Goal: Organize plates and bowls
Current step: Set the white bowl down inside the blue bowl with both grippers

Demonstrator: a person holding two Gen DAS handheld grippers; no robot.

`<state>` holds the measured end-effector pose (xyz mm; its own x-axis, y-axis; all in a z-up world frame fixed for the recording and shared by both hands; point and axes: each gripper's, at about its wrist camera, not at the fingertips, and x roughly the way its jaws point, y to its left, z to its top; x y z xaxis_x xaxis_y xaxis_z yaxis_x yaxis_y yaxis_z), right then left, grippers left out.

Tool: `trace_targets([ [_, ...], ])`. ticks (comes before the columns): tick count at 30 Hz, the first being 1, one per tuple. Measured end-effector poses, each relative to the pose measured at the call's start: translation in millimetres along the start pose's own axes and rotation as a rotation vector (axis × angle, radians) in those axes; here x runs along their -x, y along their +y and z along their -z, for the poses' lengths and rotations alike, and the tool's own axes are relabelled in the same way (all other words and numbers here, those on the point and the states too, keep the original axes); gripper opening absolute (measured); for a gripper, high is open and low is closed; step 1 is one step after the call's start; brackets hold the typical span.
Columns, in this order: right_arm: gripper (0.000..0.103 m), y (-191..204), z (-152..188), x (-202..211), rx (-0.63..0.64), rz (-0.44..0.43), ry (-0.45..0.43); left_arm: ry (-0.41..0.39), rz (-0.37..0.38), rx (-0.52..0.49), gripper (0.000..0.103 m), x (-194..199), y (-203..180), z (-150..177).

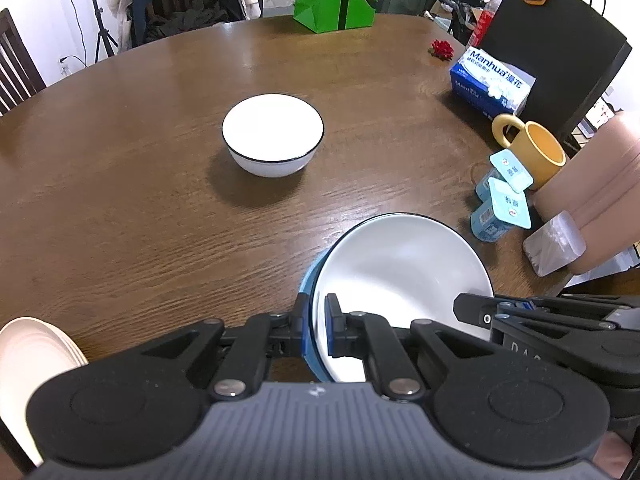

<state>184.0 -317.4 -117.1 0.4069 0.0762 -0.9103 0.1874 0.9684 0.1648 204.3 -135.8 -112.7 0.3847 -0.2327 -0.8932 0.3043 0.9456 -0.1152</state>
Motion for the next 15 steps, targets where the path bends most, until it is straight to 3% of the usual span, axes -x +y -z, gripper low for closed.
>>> trace_targets([
  [15, 0.006, -10.3, 0.3, -22.9, -0.021, 0.021, 0.037, 0.038, 0.01, -0.022, 0.008, -23.8, -5.8, -0.9],
])
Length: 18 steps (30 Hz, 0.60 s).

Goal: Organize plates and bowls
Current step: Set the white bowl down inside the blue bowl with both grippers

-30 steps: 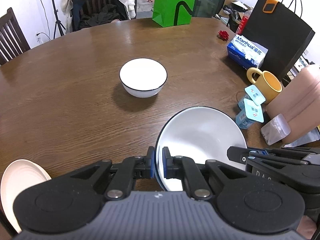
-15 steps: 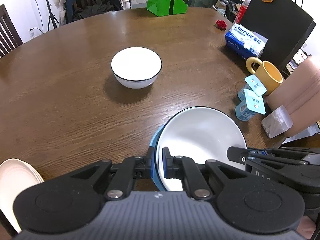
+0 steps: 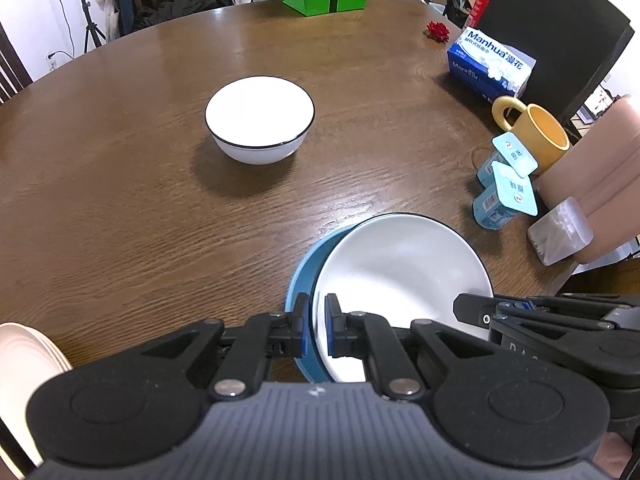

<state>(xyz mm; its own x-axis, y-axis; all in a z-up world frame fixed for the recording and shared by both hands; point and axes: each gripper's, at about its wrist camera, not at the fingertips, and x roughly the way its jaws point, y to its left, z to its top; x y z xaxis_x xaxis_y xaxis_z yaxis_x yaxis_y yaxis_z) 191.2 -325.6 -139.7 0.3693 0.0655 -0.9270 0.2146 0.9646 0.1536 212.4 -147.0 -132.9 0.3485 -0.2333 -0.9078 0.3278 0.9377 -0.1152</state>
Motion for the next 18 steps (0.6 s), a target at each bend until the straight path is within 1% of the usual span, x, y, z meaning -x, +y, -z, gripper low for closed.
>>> trace_targets([
  [18, 0.006, -6.9, 1.1, -23.1, -0.026, 0.011, 0.042, 0.041, 0.001, -0.015, 0.008, -23.7, -4.0, 0.0],
])
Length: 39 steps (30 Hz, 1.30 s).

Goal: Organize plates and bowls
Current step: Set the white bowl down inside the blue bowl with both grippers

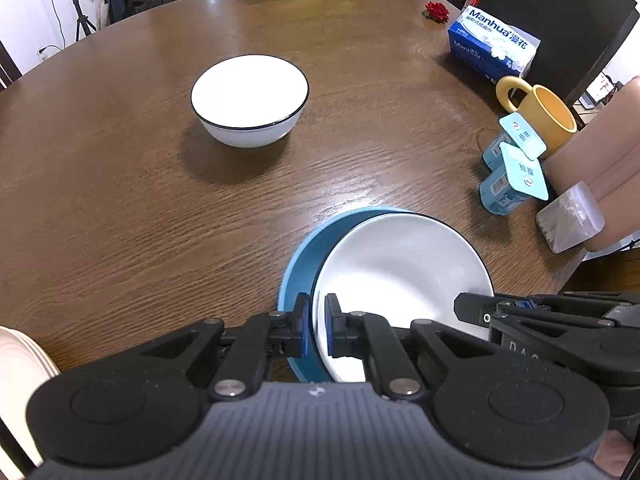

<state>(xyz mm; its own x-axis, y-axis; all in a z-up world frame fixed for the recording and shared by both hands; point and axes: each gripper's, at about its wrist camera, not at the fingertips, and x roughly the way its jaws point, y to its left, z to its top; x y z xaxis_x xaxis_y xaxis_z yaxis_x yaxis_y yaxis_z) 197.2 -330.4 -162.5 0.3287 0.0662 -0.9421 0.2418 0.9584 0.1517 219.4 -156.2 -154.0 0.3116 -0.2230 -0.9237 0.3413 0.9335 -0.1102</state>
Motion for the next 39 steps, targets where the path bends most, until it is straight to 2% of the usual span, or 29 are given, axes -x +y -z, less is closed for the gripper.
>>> trace_targets([
  [39, 0.006, -0.5, 0.2, -27.9, 0.015, 0.008, 0.048, 0.059, -0.007, -0.018, 0.008, -34.3, 1.3, -1.5],
])
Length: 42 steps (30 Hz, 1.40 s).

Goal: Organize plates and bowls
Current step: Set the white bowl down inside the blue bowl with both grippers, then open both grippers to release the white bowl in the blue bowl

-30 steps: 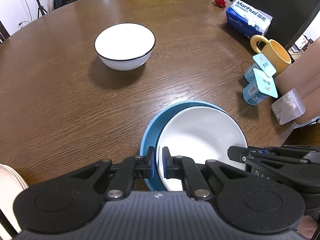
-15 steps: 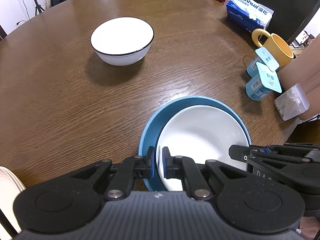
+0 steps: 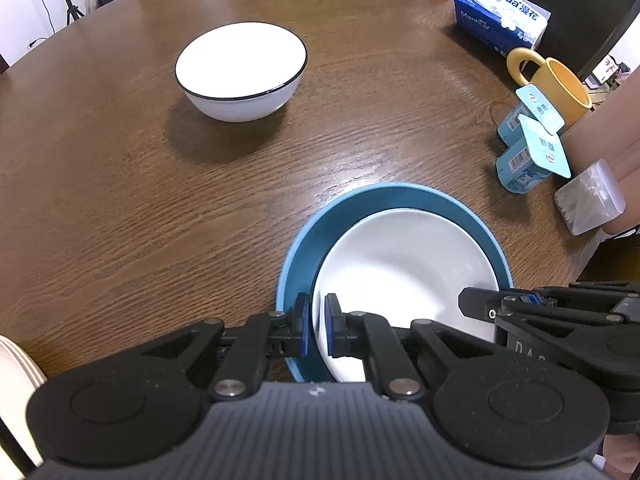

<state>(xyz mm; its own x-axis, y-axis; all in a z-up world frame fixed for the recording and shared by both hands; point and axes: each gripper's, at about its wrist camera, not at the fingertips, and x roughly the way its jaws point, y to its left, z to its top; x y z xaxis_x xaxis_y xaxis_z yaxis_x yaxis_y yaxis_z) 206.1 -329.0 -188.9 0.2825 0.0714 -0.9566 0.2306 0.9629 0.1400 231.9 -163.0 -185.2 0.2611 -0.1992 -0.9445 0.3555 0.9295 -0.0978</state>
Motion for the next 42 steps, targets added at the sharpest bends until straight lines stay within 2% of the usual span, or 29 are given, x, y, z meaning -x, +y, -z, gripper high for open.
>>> trace_targets([
  [30, 0.006, -0.6, -2.1, -6.0, -0.002, 0.004, 0.016, 0.021, -0.002, -0.005, 0.01, -1.0, -0.4, -4.7],
  [42, 0.007, -0.4, -2.7, -9.8, -0.006, -0.004, 0.055, 0.018, -0.002, 0.013, 0.01, 4.8, 0.9, -6.0],
])
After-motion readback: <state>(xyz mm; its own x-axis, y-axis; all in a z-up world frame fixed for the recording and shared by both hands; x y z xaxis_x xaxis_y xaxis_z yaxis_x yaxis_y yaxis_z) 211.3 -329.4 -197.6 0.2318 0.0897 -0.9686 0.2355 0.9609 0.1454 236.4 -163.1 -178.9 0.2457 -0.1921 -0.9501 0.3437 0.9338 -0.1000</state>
